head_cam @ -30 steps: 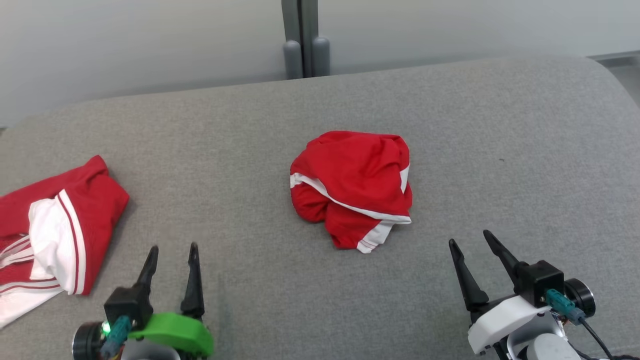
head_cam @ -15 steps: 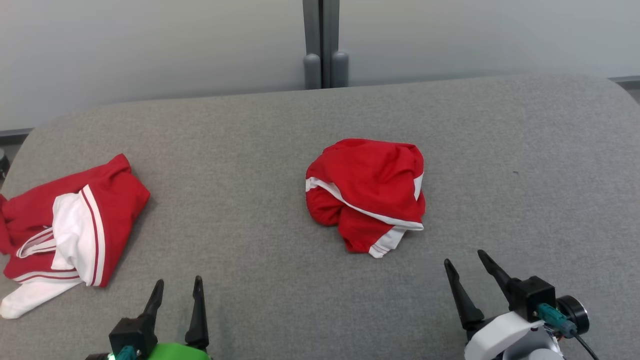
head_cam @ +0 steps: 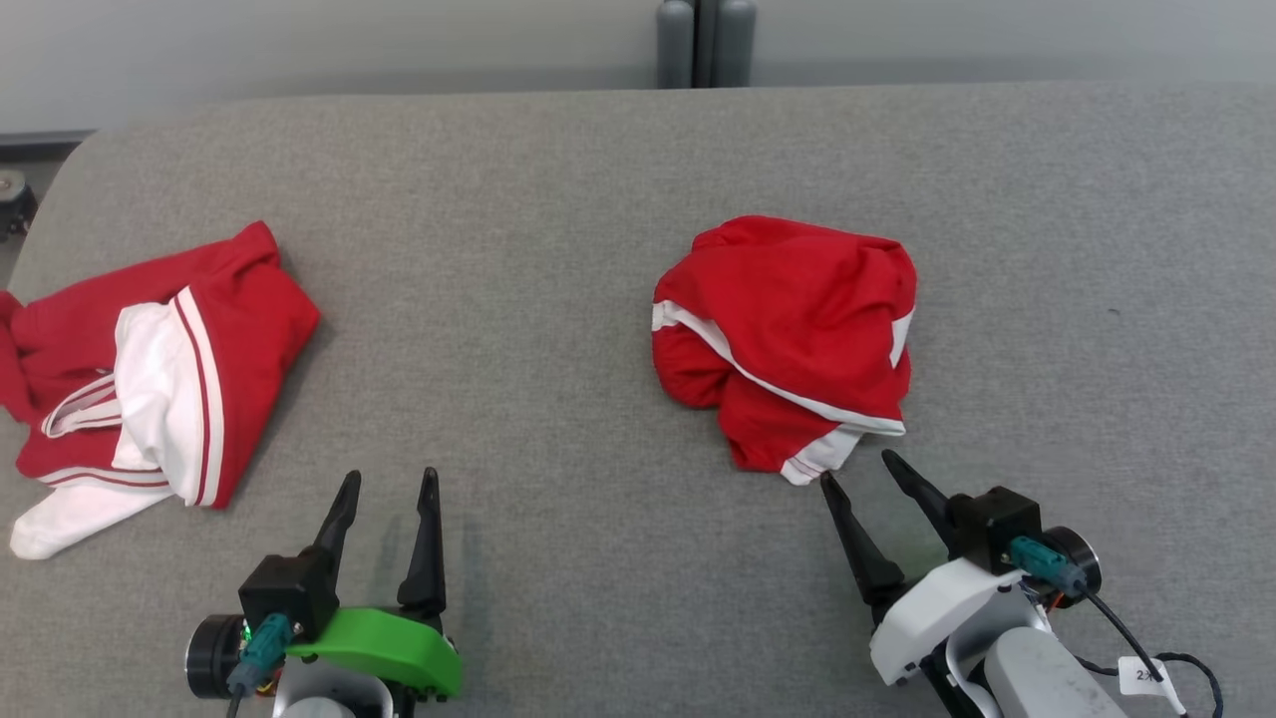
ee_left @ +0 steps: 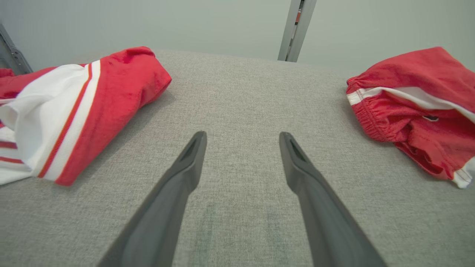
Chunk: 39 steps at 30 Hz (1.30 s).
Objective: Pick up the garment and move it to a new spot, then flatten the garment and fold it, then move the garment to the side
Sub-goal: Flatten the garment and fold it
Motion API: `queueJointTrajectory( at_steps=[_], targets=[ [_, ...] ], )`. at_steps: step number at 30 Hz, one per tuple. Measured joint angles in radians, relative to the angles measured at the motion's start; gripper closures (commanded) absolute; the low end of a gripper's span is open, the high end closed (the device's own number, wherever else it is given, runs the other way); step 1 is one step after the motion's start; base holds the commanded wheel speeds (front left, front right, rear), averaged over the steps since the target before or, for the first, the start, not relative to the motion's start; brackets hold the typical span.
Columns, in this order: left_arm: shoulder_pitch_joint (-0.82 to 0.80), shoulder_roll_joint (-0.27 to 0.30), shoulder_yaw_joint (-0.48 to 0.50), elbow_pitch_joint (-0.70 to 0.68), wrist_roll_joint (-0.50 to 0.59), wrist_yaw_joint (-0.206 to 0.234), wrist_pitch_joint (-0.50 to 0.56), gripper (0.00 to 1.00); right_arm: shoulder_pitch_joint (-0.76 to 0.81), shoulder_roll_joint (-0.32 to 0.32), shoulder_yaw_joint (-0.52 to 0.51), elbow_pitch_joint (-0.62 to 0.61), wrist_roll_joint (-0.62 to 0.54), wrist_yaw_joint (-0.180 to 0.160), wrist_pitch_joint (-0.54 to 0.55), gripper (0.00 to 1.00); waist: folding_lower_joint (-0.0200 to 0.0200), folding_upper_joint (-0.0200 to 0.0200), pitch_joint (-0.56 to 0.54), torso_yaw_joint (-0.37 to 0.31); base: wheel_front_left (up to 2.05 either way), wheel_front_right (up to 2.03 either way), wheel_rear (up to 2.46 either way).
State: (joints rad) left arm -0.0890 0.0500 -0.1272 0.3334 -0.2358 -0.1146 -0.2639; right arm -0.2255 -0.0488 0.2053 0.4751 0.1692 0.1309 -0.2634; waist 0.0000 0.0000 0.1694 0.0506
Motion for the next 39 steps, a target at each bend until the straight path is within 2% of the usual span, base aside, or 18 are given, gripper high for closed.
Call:
queueJointTrajectory(
  at_steps=[8, 9, 10, 11, 12, 18, 24, 27, 29, 34, 36, 39],
  targets=[
    [-0.031, 0.0, 0.004, 0.005, 0.001, -0.006, 0.0, 0.0, -0.041, 0.0, 0.01, 0.032, 0.018, 0.0, 0.0, 0.01, 0.0, 0.0, 0.06, 0.052, 0.0, 0.0, 0.0],
    [-0.034, 0.0, 0.004, 0.006, 0.002, -0.006, 0.0, 0.0, -0.042, 0.0, 0.01, 0.032, 0.018, 0.0, 0.0, 0.37, 0.0, 0.0, 0.065, 0.058, 0.0, 0.0, 0.0],
    [-0.035, 0.0, 0.005, 0.006, 0.003, -0.008, 0.0, 0.0, -0.042, 0.001, 0.009, 0.032, 0.02, 0.0, 0.0, 0.54, 0.0, 0.0, 0.069, 0.062, 0.0, 0.0, 0.0],
    [-0.035, 0.0, 0.006, 0.007, 0.004, -0.008, 0.0, 0.0, -0.042, 0.001, 0.007, 0.032, 0.023, 0.0, 0.0, 0.87, 0.0, 0.0, 0.072, 0.066, 0.0, 0.0, 0.0],
    [-0.035, 0.0, 0.006, 0.009, 0.004, -0.009, 0.0, 0.0, -0.041, 0.0, 0.006, 0.03, 0.028, 0.0, 0.0, 1.0, 0.0, 0.0, 0.073, 0.07, 0.0, 0.0, 0.0],
    [-0.018, 0.0, 0.01, 0.02, 0.003, -0.009, 0.0, 0.0, -0.007, 0.001, -0.024, 0.004, 0.024, 0.0, 0.0, 1.0, 0.0, 0.0, 0.052, 0.064, 0.0, 0.0, 0.0],
    [-0.009, 0.0, 0.003, 0.017, 0.002, -0.009, 0.0, 0.0, 0.023, -0.007, -0.165, -0.15, -0.071, 0.0, 0.0, 1.0, 0.0, 0.0, 0.012, 0.047, 0.0, 0.0, 0.0],
    [0.012, 0.0, -0.001, 0.018, -0.002, -0.005, 0.0, 0.0, 0.002, -0.075, -0.204, -0.221, -0.134, 0.001, 0.0, 1.0, 0.0, 0.0, -0.014, 0.037, 0.0, 0.0, 0.0],
    [0.021, 0.0, -0.008, 0.019, -0.008, 0.0, 0.0, 0.0, -0.056, -0.158, -0.207, -0.253, -0.164, 0.001, 0.0, 1.0, 0.0, 0.0, -0.034, 0.029, 0.0, 0.0, 0.0],
    [0.038, 0.0, -0.033, 0.021, -0.016, 0.009, 0.0, 0.0, -0.287, -0.325, -0.112, -0.278, -0.207, 0.001, 0.0, 1.0, 0.0, 0.0, -0.079, 0.015, 0.0, 0.0, 0.0],
    [0.042, 0.0, -0.044, 0.022, -0.023, 0.011, 0.0, 0.0, -0.391, -0.362, -0.034, -0.259, -0.206, 0.001, 0.013, 1.0, 0.0, 0.0, -0.098, 0.013, 0.0, 0.0, 0.0],
    [0.042, 0.0, -0.061, 0.021, -0.032, 0.019, 0.0, 0.0, -0.54, -0.38, 0.114, -0.231, -0.194, 0.001, 0.04, 1.0, 0.0, 0.0, -0.117, 0.02, 0.0, 0.0, 0.0]
  ],
)
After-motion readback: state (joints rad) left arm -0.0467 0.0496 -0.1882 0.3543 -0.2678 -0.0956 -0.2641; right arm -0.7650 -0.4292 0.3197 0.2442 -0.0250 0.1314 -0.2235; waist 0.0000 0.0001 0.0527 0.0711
